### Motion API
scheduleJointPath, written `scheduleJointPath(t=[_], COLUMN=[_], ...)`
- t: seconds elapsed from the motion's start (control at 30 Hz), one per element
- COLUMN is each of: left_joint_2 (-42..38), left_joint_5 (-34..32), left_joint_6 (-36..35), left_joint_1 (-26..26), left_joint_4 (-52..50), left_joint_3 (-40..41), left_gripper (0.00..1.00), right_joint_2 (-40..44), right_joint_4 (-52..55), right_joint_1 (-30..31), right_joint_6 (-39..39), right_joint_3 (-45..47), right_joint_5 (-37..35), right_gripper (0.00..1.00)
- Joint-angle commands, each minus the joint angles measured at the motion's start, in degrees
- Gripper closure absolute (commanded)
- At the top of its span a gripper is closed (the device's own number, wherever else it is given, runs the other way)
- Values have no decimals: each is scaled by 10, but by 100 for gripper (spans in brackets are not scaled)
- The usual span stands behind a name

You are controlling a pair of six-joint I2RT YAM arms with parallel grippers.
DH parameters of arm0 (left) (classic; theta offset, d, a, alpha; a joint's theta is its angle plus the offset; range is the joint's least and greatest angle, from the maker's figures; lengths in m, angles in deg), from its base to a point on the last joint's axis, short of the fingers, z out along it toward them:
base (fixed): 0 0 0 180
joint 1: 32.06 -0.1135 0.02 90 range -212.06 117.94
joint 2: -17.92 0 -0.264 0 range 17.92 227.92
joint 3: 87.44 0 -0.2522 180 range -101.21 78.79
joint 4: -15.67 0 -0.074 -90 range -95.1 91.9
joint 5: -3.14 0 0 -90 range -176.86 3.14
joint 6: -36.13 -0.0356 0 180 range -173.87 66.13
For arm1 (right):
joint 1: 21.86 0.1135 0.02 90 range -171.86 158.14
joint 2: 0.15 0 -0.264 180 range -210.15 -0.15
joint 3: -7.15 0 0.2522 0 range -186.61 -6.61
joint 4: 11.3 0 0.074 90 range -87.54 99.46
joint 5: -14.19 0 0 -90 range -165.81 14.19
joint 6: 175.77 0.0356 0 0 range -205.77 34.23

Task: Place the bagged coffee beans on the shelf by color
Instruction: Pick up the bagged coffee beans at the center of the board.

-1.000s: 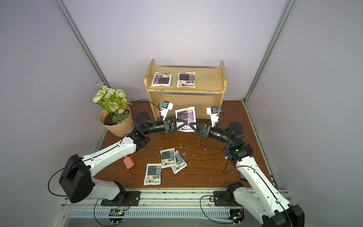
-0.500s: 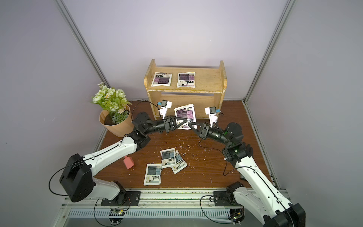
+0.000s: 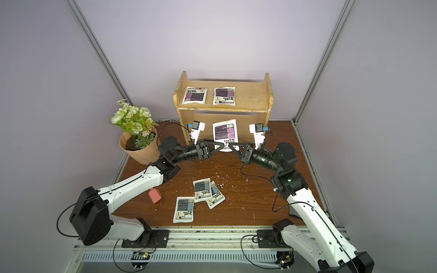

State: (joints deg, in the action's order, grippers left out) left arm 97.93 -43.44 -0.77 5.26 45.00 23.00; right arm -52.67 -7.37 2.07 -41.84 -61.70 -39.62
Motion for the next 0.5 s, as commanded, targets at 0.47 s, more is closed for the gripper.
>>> scheduleJointPath(t=[0.47], left_joint_2=[-27], left_joint_5=[-3], left_joint_6=[-36], left_joint_1=[-13], left_joint_4=[-21], left_joint_3=[-7], left_gripper=[56], right_joint_2=[-251], right_joint_4=[499], right_joint_1=[-21], right_joint_6=[-236], right_joint_3=[-631], right_joint_5=[-172], right_gripper=[100])
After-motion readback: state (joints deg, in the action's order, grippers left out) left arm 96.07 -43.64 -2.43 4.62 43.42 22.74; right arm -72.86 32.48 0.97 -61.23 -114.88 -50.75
